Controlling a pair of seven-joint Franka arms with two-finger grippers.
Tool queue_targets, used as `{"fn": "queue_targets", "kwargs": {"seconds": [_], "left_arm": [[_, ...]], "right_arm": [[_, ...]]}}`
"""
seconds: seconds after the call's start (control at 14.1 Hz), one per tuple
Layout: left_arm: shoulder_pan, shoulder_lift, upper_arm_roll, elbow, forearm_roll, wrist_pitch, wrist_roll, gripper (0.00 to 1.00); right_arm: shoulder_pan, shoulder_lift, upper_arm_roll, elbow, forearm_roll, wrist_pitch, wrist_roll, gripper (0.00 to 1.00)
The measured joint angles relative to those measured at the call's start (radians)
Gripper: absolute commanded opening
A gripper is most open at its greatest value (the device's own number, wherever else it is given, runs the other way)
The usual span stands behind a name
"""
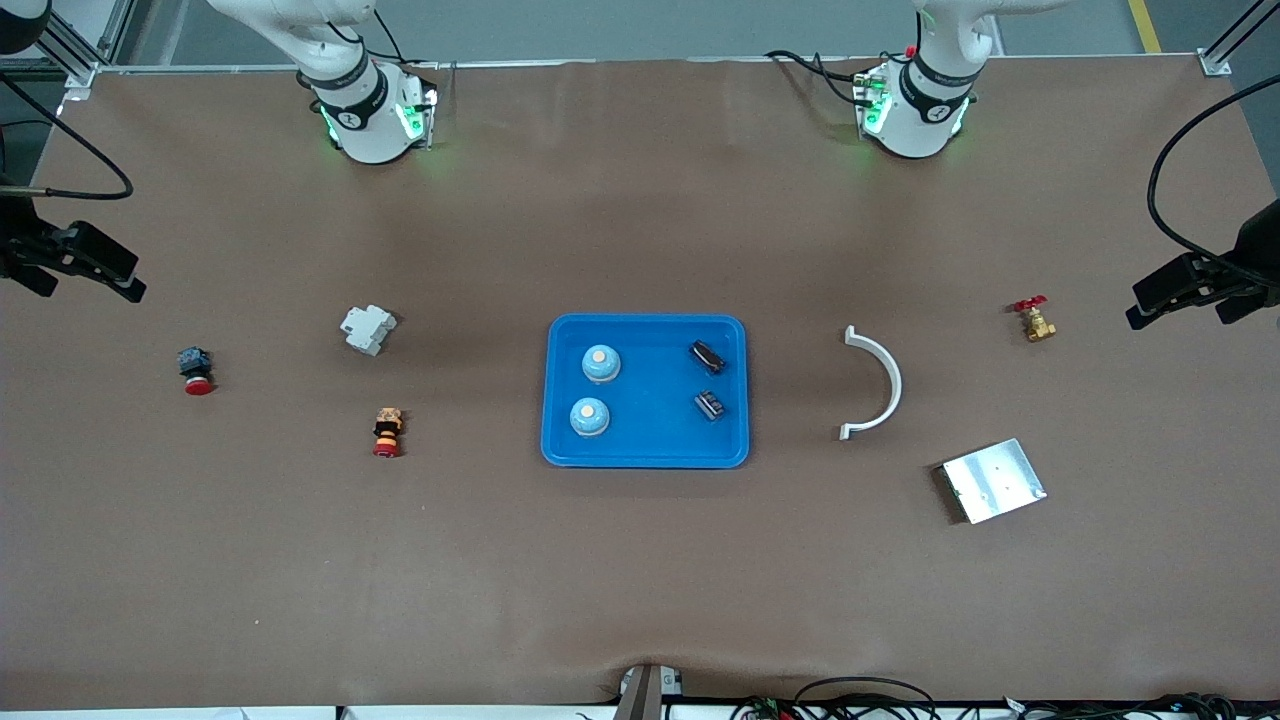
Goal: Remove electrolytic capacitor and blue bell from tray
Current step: 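Move both grippers from rest toward the blue tray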
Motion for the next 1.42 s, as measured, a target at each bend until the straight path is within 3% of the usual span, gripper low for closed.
{"fn": "queue_targets", "kwargs": {"seconds": [0.57,1.07,1.42], "left_arm": [[0.0,0.0,0.0,0.0,0.0,0.0,0.0,1.0],[-0.004,0.0,-0.011,0.0,0.0,-0.009,-0.003,1.0],[-0.014,0.0,-0.058,0.004,0.0,-0.01,-0.019,1.0]], "right_arm": [[0.007,0.0,0.001,-0.009,0.0,0.001,0.0,1.0],[0.04,0.0,0.002,-0.082,0.0,0.047,0.0,1.0],[0.085,-0.005,0.003,-0.165,0.0,0.108,0.017,1.0]]}}
